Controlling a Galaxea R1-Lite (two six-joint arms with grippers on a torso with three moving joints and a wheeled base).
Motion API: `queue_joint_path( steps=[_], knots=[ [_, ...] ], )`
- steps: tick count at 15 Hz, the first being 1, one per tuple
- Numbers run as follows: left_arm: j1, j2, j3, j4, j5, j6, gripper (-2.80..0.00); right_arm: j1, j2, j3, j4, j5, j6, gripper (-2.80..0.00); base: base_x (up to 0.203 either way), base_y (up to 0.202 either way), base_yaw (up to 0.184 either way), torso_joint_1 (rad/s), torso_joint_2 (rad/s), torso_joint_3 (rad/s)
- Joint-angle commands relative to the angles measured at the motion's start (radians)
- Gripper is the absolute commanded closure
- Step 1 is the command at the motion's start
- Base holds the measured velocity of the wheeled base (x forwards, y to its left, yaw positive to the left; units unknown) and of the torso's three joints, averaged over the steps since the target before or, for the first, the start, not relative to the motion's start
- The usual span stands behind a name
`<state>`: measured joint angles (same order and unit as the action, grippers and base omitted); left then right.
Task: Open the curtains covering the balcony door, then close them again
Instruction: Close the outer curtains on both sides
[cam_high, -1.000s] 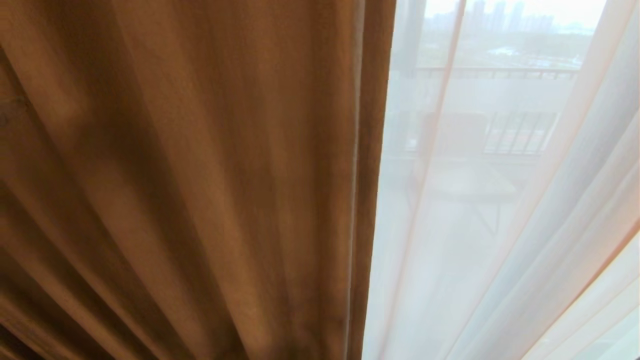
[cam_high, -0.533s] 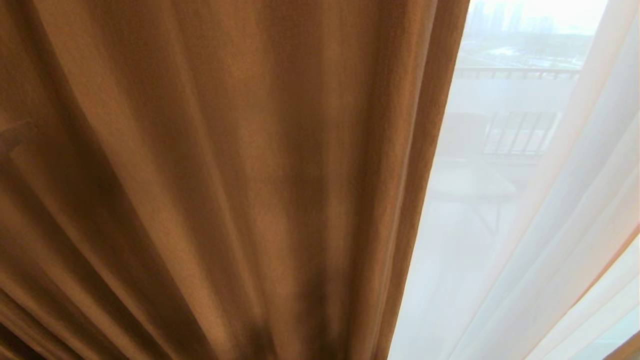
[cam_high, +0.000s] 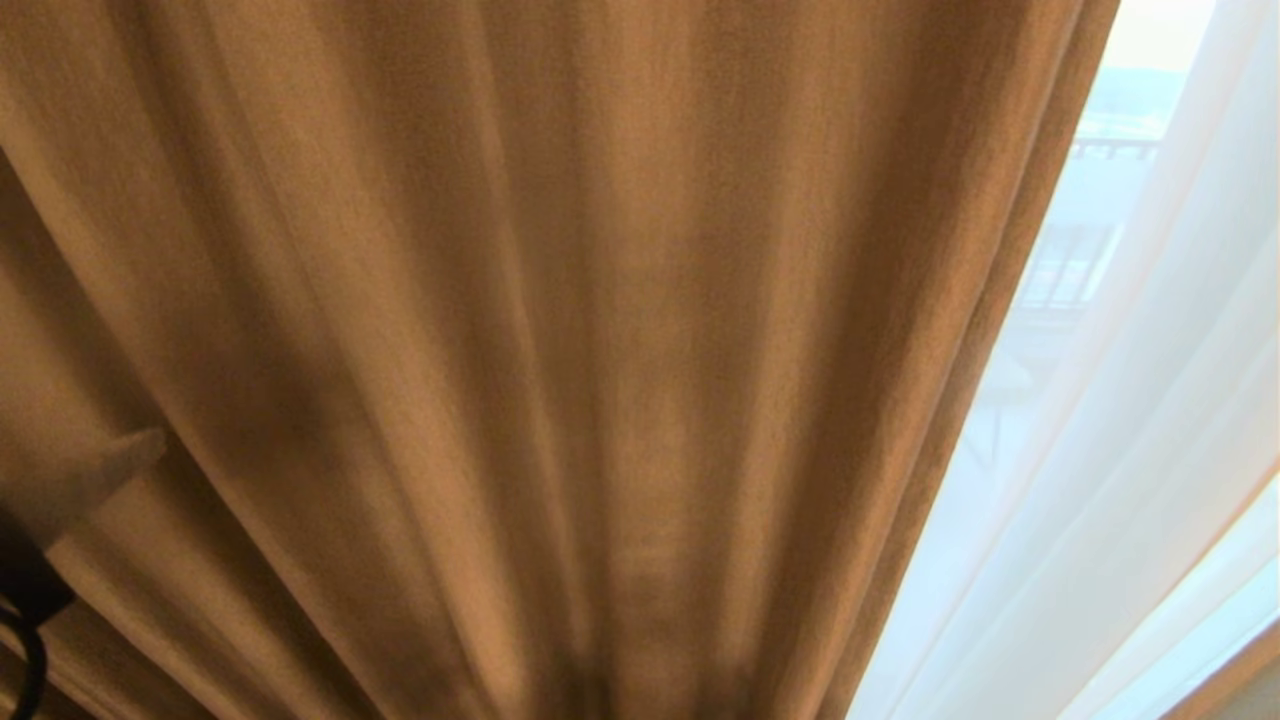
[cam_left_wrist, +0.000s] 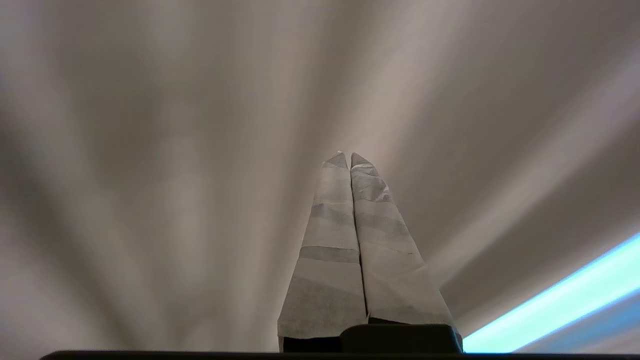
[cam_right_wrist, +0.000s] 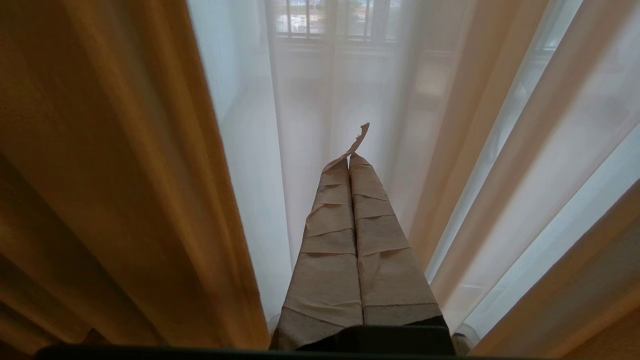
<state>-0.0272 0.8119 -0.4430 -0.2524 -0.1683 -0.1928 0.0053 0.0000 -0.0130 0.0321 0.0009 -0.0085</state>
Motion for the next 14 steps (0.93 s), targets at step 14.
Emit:
queue_joint_path(
  steps=[14],
  knots=[
    [0.027,-0.757,0.441,0.232,0.201,0.115,0.0,0.001,0.001,0.001,0.0,0.001,-0.001,0.0,0.0,0.0,0.0,0.0,0.0,0.0]
  ],
)
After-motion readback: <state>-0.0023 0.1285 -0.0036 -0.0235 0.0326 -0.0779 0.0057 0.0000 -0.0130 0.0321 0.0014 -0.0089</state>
